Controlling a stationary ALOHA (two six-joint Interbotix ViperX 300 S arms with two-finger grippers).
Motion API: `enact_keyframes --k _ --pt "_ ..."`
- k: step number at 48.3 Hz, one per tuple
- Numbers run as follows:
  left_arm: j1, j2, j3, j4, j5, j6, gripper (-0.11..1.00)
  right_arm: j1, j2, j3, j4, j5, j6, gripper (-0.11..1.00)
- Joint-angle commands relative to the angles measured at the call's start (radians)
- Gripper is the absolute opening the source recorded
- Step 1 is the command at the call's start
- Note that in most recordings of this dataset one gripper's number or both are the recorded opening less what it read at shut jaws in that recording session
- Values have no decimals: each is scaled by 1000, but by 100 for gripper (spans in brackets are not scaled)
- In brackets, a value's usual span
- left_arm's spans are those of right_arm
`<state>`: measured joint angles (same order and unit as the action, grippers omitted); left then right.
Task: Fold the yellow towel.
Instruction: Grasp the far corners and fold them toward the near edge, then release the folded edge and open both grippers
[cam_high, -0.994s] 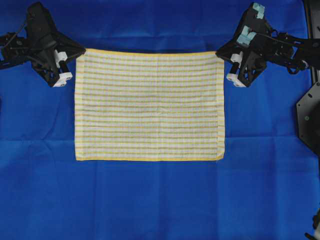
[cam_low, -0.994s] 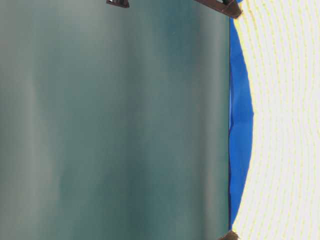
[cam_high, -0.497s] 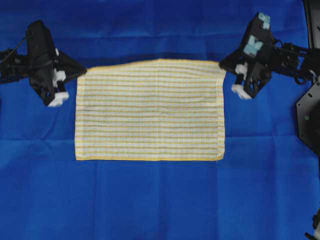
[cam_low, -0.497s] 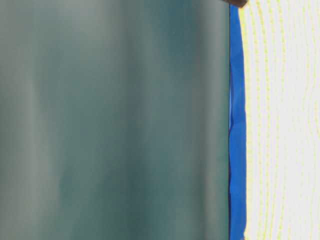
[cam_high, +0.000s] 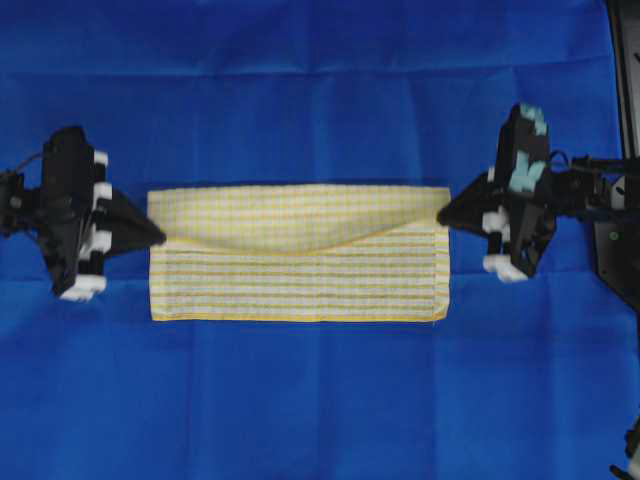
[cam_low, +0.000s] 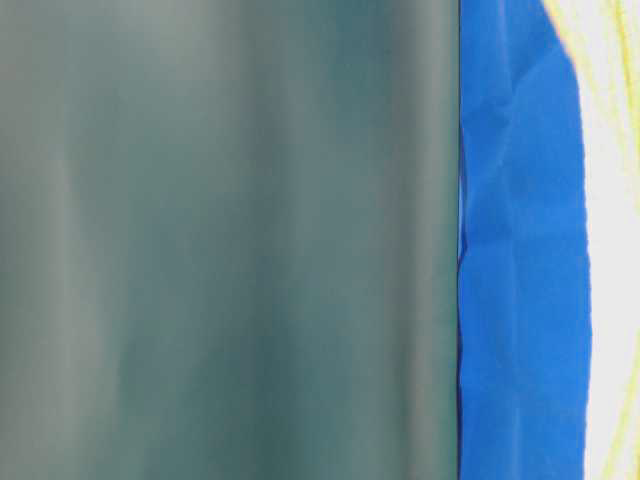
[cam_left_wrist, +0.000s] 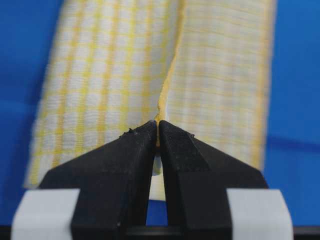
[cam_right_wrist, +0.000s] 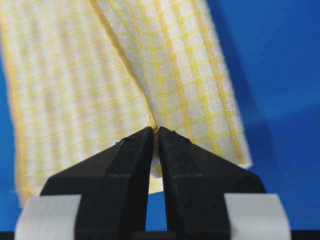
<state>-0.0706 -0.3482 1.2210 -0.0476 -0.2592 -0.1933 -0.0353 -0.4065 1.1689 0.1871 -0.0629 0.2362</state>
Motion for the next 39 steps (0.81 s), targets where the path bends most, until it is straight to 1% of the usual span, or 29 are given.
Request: enact_keyframes --k 1,8,15,34,39 --pt "-51 -11 -12 0 -6 -14 2 52 -8 -11 5 -5 23 5" --pt "-124 -9 -20 -3 -9 -37 2 110 -8 -8 5 -6 60 5" --pt "-161 -3 -25 -3 -11 -57 2 158 -2 -9 5 -8 71 5" --pt "-163 6 -23 -3 -6 -57 2 192 51 -31 5 -9 71 5" --pt "-164 35 -34 -3 -5 -58 2 193 66 -35 6 -9 71 5"
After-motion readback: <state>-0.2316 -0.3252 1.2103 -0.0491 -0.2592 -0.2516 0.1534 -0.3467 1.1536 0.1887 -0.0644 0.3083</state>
